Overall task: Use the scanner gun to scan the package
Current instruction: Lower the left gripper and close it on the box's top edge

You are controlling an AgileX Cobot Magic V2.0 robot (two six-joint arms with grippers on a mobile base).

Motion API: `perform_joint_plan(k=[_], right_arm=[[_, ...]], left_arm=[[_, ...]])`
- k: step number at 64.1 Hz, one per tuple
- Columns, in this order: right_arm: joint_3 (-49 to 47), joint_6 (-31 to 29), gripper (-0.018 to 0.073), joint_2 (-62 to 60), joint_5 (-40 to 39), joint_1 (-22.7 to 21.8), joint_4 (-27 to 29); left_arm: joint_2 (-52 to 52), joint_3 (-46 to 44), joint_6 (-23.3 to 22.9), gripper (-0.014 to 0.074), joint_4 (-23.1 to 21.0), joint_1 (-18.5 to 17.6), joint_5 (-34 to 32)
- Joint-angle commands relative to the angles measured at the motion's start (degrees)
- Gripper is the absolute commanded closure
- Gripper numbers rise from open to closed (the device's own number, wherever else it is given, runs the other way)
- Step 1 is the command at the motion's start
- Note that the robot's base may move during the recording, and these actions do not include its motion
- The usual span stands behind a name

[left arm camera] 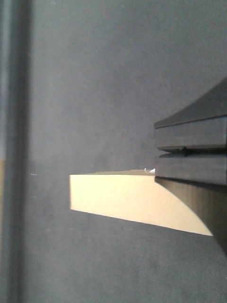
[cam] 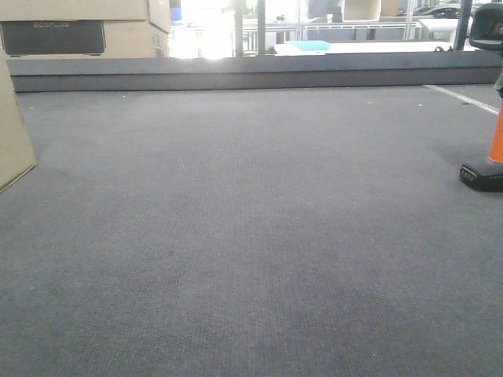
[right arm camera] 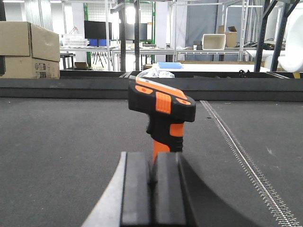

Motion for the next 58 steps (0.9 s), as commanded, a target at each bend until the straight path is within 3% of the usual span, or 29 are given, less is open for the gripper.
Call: perform_joint_plan(k=[1, 21, 32, 49, 53, 58], right_arm=[[-0.01, -0.09, 0.0728, -0.16, -0.84, 0.02, -0.42], [-0.01, -0.09, 0.0728, -0.16, -0.84, 0.02, -0.42], [-0.01, -0.09, 0.0728, -0.16, -0.84, 0.02, -0.42], [-0.01, -0.09, 0.0728, -0.16, -0.84, 0.02, -0.42], [-0.01, -0.09, 0.0728, -0.16, -0.84, 0.02, -0.42], [-0.01, -0.09, 0.0728, -0.16, -0.84, 0.02, -0.42]], left_arm=[[5.93, -5.08, 0.0, 0.0707, 0.19, -0.03, 2.12], [16.2, -11.03, 0.0, 0.0707, 1.43, -0.03, 1.21], [21.13, -15.78, -2.2, 0.0707, 1.11, 4.21, 13.83], [24.97, -19.95, 0.0, 0.0703, 0.73, 5.69, 20.48], [25.32, -19.95, 1.06, 0.0661, 1.11, 5.69, 20.73], [25.57, -19.95, 1.7, 0.0542, 1.11, 5.69, 20.62]])
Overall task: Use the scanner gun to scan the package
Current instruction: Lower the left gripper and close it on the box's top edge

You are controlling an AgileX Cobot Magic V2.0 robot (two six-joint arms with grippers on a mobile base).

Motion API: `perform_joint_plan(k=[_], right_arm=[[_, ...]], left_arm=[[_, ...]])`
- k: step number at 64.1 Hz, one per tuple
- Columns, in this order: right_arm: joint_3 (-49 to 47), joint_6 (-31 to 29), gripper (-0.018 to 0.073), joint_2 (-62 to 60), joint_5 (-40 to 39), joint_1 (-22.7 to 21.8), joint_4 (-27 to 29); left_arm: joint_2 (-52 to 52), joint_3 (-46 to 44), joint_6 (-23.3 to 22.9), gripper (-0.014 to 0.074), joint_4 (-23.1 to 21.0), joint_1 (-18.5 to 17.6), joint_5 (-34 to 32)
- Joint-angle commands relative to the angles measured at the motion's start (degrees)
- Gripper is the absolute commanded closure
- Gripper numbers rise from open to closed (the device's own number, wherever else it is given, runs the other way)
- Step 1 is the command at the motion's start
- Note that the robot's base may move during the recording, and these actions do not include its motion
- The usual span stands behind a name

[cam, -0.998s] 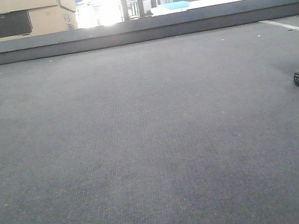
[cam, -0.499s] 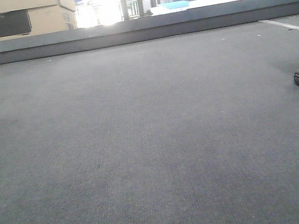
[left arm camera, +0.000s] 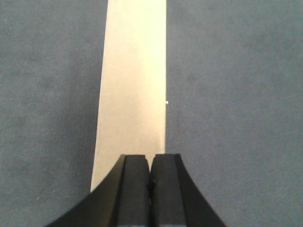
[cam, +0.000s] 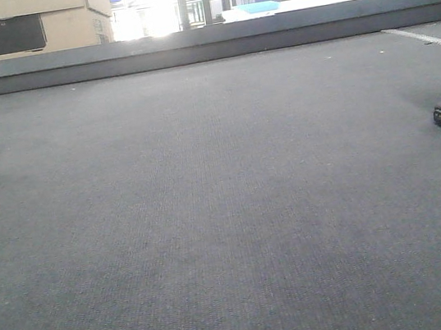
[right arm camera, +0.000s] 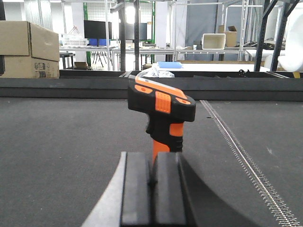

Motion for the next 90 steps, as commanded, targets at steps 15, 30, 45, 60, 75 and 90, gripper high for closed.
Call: perform_joint_plan(k=[15, 30, 45, 60, 75, 90], right_arm=[[-0.01, -0.09, 0.0728, -0.16, -0.84, 0.02, -0.42], [-0.01, -0.09, 0.0728, -0.16, -0.84, 0.02, -0.42], [-0.01, -0.09, 0.0728, -0.16, -0.84, 0.02, -0.42], [-0.01, -0.09, 0.0728, -0.16, -0.84, 0.02, -0.42], [-0.01, -0.09, 0.0728, -0.16, -0.84, 0.02, -0.42], [-0.01, -0.09, 0.0728, -0.16, -0.84, 0.02, -0.42]], left_arm=[[1.64, -0.44, 0.84, 0.0067, 1.43, 0.1, -1.16], [6.5, -0.44, 0.28, -0.0005, 2.18, 0.1, -0.41], [11.2, -0.44, 0.28, -0.0005, 2.98, 0.1, -0.51], [14.89, -0.44, 0.28, -0.0005, 2.98, 0.1, 0.79], [14.89, -0.44, 0.28, 0.0205, 3.37, 0.1, 0.09], [14.79, -0.44, 0.24, 0.0711, 2.9, 0.1, -0.17]])
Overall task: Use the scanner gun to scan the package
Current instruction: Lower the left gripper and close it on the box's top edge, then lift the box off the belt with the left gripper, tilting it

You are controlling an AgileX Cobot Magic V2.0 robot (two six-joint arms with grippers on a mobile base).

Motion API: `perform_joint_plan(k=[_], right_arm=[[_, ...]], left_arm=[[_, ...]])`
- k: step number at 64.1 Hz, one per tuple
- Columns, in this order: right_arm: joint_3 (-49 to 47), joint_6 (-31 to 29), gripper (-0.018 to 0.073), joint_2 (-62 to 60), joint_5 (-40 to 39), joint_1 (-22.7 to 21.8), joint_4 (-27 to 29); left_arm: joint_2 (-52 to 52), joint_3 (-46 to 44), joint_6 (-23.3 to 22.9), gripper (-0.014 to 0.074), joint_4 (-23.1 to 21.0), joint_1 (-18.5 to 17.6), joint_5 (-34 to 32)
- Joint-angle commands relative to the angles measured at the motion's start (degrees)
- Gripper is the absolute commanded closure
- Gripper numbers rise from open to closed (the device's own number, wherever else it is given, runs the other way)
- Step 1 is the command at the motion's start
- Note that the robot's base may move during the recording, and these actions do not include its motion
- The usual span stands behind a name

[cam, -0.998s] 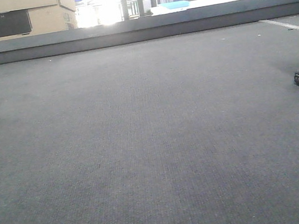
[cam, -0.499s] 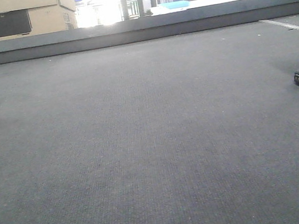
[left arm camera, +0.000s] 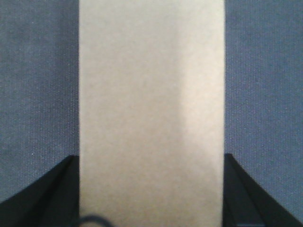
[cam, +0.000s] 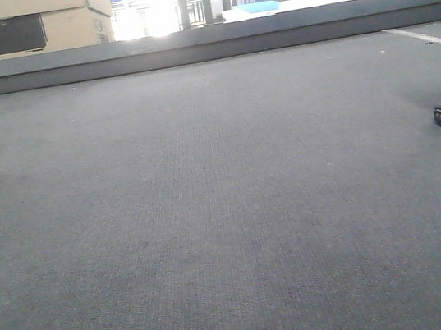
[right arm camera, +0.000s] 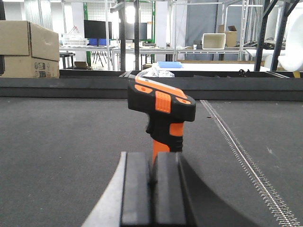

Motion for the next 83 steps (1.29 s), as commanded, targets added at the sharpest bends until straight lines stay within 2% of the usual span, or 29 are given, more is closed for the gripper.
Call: perform_joint_plan(k=[1, 10, 17, 21, 27, 35, 43, 51, 60, 75, 83], right_arm=[[-0.01, -0.09, 0.0728, -0.16, -0.84, 0.02, -0.42], [-0.01, -0.09, 0.0728, -0.16, -0.84, 0.02, -0.42], [-0.01, -0.09, 0.0728, -0.16, -0.84, 0.02, -0.42], [-0.01, -0.09, 0.0728, -0.16, -0.84, 0.02, -0.42], [-0.01, -0.09, 0.0728, -0.16, -0.84, 0.02, -0.42], [-0.01, -0.09, 0.0728, -0.16, -0.84, 0.02, -0.42], [-0.01, -0.09, 0.0728, -0.16, -0.84, 0.02, -0.42], [-0.01, -0.09, 0.0728, -0.16, -0.84, 0.02, -0.42], [-0.01, -0.09, 0.0728, -0.16, -0.84, 0.02, -0.42], [-0.01, -0.09, 0.0728, -0.16, -0.84, 0.02, -0.42], [-0.01, -0.09, 0.0728, -0.16, -0.84, 0.02, -0.42]], left_arm=[[-0.25, -0.41, -0.64, 0.0706, -0.55, 0.05, -0.71], [-0.88, -2.78, -1.93, 0.0708, -4.19, 0.05, 0.8], [-2.97, -6.13, -2.16, 0.0708, -10.54, -0.05, 1.71], [-4.56, -7.67, -4.33, 0.0708, -13.37, -0.86, 2.13], [-6.4, -8.3, -9.92, 0.0708, -13.73, -3.88, 2.03], [-7.08, -8.3, -16.06, 0.0708, -13.63, -10.39, 0.58], [-7.08, -8.3, -23.17, 0.0708, -11.43, -17.99, -3.61], [-6.54, -8.3, -33.44, 0.0708, -4.21, -25.48, -6.69], [-4.44, -8.3, -41.11, 0.0708, 2.94, -32.36, -8.93], [1.04, -8.3, -45.68, 0.0708, 4.06, -40.3, -12.93], [3.69, -8.3, -47.21, 0.0708, 4.88, -41.99, -13.98]])
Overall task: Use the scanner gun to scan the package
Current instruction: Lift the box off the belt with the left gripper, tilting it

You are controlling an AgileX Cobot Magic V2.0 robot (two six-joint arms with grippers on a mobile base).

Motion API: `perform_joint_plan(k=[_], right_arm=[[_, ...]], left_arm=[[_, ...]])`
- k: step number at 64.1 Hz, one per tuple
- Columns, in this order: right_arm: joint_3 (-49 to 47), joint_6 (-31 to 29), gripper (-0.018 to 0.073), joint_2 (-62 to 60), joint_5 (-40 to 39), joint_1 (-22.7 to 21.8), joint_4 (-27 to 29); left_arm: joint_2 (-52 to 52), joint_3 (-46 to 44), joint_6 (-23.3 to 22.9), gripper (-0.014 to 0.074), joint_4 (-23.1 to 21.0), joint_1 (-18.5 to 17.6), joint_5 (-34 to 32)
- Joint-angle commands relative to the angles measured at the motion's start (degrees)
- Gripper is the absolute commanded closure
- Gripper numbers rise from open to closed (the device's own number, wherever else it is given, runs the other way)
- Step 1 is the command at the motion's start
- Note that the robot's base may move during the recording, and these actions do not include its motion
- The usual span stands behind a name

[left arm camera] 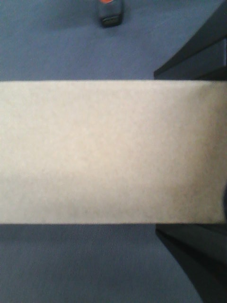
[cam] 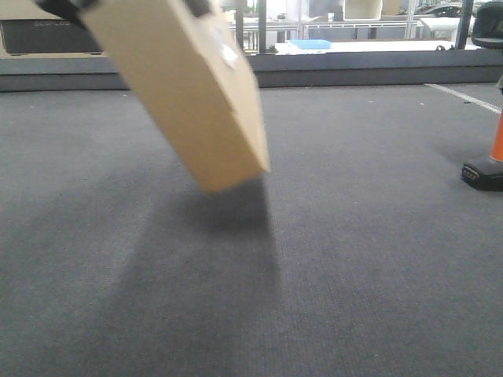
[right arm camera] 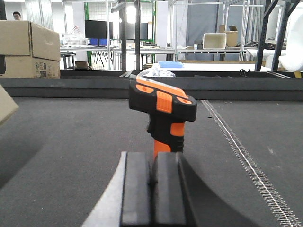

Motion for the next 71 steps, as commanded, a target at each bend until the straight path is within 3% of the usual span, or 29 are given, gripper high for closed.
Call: perform_joint_plan(k=[1, 15, 29, 41, 55, 71], right_arm=[[-0.01, -0.09, 0.0728, -0.16, -0.84, 0.02, -0.42], [-0.01, -0.09, 0.0728, -0.16, -0.84, 0.02, -0.42], [-0.01, -0.09, 0.0728, -0.16, -1.86, 0.02, -0.42], [-0.48, 1.47, 0.0728, -0.16, -10.33, 0.02, 3.31], [-12.35, 1.47, 0.0728, 3.73, 1.97, 0.02, -2.1], [-22.71, 1.47, 0.0728, 19.65, 9.88, 0.02, -2.24]], left_arm=[[1.25, -0.45, -1.45, 0.0708, 0.89, -0.95, -1.91], [1.44, -0.45, -1.2, 0.0708, 4.5, -0.51, -1.5], [1.45, -0.45, 1.26, 0.0708, 3.19, 0.0, 0.54], [1.45, -0.45, 2.0, 0.0708, 1.01, 0.49, 1.16], [1.45, -0.45, 2.0, 0.0708, 0.28, 0.88, 1.43], [1.69, -0.45, 2.0, 0.0708, 0.28, 1.14, 0.17]])
